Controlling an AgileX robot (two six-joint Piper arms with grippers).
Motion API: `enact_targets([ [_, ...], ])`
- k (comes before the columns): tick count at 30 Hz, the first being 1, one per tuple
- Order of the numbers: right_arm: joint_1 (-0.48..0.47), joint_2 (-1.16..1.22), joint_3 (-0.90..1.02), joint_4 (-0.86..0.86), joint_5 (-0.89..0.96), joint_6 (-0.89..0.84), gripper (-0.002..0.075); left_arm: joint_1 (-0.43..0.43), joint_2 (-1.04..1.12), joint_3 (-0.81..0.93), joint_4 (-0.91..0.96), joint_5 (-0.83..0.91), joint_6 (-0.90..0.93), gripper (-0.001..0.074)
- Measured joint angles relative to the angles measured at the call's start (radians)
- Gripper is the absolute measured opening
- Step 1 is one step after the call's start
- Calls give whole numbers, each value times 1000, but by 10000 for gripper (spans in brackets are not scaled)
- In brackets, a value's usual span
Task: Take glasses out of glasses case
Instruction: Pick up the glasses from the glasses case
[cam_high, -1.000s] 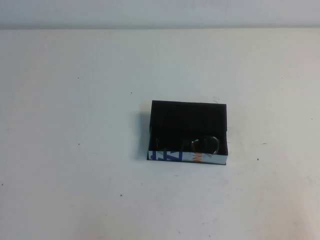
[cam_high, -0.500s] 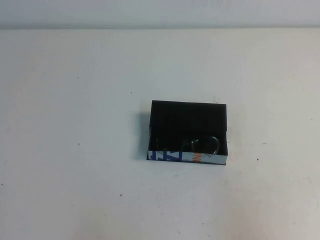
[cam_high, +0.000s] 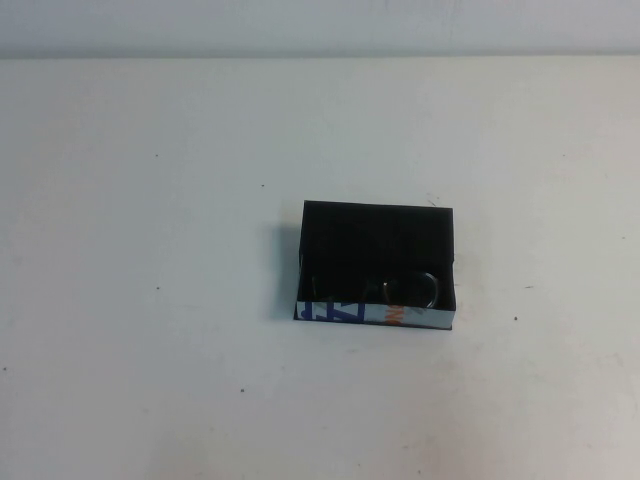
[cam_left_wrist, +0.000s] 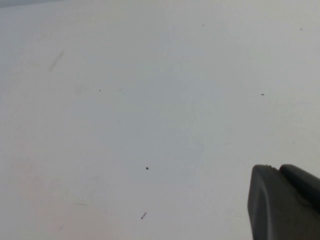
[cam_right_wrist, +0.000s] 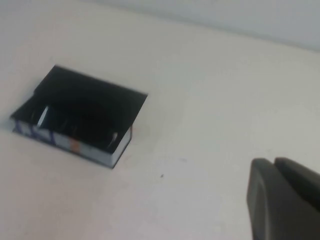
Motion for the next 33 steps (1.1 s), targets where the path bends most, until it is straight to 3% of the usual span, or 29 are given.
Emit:
enact_targets([
  [6,96,369,-192,40,197,-162,-18,0,0,0,0,0,0,-4],
  [13,271,729,-381,-59,414,-225,-18,0,0,0,0,0,0,-4],
  [22,457,1008,-560,-228,427,-376,-6,0,0,0,0,0,0,-4],
  [25,473,1101,-621,-220,407,-461,55,0,0,0,0,0,0,-4],
  [31,481,1302,-747,-147,405,-634,298,0,0,0,0,0,0,-4],
  [33,492,1369,-801,-146,406,-691,339,0,0,0,0,0,0,-4],
])
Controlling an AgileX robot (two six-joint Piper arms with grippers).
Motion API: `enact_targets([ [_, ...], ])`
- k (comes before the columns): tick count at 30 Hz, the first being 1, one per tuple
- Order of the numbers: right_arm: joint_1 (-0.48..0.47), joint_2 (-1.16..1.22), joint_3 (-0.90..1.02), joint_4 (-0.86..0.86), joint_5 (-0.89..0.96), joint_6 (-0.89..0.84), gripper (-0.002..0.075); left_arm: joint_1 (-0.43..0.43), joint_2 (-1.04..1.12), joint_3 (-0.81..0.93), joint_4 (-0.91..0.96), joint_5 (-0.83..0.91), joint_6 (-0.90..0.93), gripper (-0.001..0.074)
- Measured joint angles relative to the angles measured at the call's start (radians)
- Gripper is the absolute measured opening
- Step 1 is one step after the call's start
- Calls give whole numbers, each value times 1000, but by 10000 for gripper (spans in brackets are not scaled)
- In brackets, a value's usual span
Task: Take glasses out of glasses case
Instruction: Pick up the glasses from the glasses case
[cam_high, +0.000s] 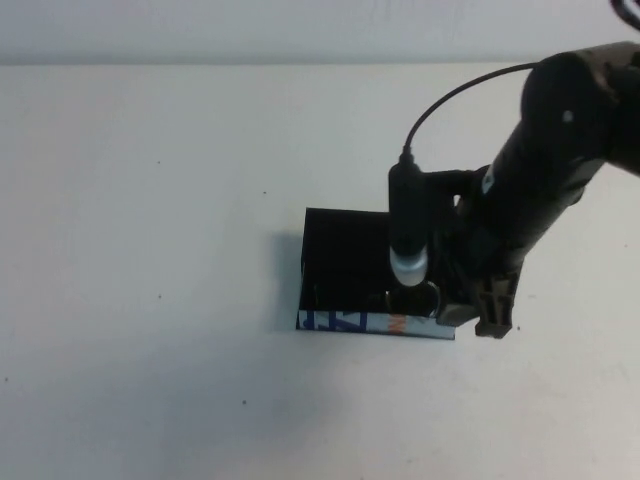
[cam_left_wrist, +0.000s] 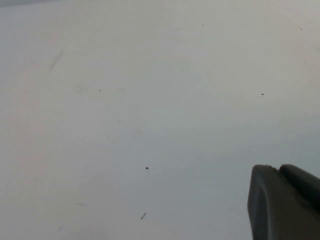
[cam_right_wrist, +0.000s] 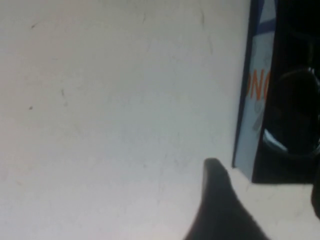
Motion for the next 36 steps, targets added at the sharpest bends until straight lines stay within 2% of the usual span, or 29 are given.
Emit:
enact_targets([
  [6,21,168,-190,41,13,-94,322,0,0,0,0,0,0,-4],
  [14,23,338,-380,75,30,-115,295,0,0,0,0,0,0,-4],
  [36,-15,434,-398,94,-57,-52,302,0,0,0,0,0,0,-4],
])
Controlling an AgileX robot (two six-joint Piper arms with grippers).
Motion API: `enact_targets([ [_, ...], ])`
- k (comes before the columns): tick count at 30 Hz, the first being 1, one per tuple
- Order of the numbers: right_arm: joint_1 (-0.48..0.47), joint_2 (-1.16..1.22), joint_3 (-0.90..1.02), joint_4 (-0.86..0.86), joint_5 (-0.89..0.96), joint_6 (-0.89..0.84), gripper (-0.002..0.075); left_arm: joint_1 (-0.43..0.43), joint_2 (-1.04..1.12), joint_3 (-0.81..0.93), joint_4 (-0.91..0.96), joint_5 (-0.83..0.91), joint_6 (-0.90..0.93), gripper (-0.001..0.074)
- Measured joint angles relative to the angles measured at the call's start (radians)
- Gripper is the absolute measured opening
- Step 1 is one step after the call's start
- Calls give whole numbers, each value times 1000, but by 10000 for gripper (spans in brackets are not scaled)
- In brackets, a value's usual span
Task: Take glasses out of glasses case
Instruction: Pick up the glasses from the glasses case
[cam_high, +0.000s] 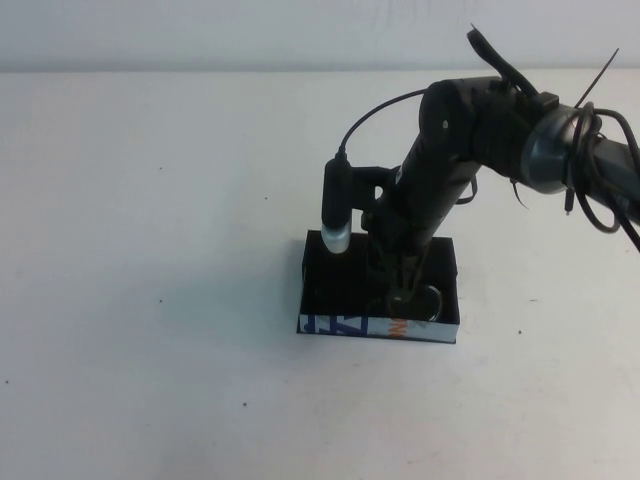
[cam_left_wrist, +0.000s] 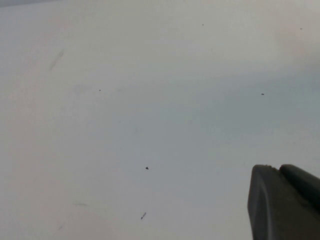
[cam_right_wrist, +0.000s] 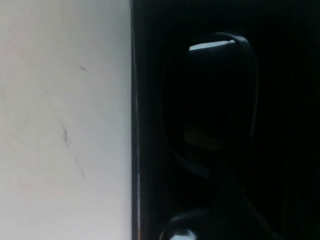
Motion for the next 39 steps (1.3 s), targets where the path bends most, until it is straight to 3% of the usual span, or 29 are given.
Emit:
enact_targets([
  [23,30,-26,-4,-20,124,41,304,0,0,0,0,0,0,-4],
  [39,33,-17,-2,-38,115,80,304,0,0,0,0,0,0,-4],
])
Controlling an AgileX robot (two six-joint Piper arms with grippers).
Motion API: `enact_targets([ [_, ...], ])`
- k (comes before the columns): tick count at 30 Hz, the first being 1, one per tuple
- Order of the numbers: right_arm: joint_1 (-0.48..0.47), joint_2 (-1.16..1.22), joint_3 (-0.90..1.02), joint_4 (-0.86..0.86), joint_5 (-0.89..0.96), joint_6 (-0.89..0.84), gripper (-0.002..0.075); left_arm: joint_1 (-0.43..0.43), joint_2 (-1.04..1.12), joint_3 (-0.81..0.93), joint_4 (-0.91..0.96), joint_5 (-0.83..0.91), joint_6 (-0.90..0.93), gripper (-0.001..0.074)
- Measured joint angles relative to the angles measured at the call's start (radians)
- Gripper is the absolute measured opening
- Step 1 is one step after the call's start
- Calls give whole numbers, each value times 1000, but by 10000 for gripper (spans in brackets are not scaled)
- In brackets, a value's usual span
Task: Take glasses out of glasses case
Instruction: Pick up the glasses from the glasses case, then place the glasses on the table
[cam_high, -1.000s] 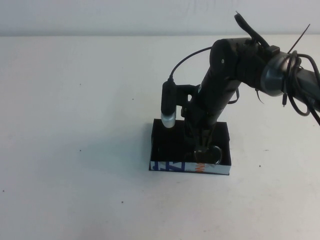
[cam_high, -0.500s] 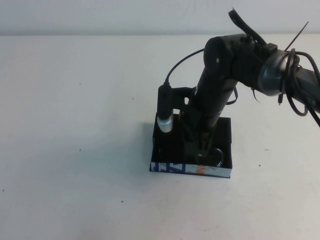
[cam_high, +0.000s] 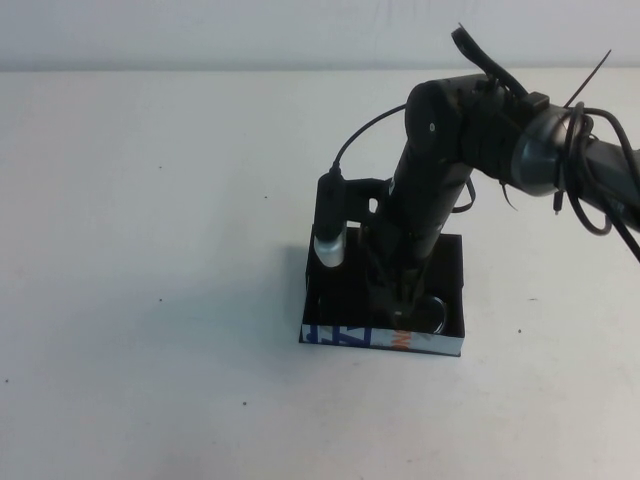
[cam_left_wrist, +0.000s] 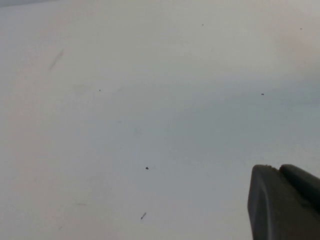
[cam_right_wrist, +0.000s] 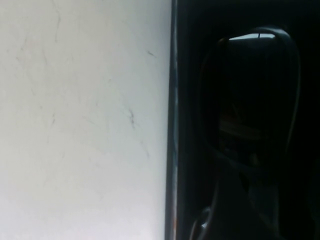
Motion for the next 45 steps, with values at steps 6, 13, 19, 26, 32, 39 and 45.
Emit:
enact_targets([
  [6,0,20,1,6,0,0,304,0,0,0,0,0,0,-4],
  [13,1,26,37,12,-42,1,304,0,0,0,0,0,0,-4],
  [19,3,34,55,12,-90,2,257,0,0,0,0,0,0,-4],
  [26,5,4,19,-2,-72,83,57,0,0,0,0,0,0,-4],
  [32,-43,-138,-18,-48,25,397,57,0,0,0,0,0,0,-4],
  [39,-210,-355,154,-1,40,850,57,0,0,0,0,0,0,-4],
  [45,-355,-572,552,26,-103,972,57,0,0,0,0,0,0,-5],
])
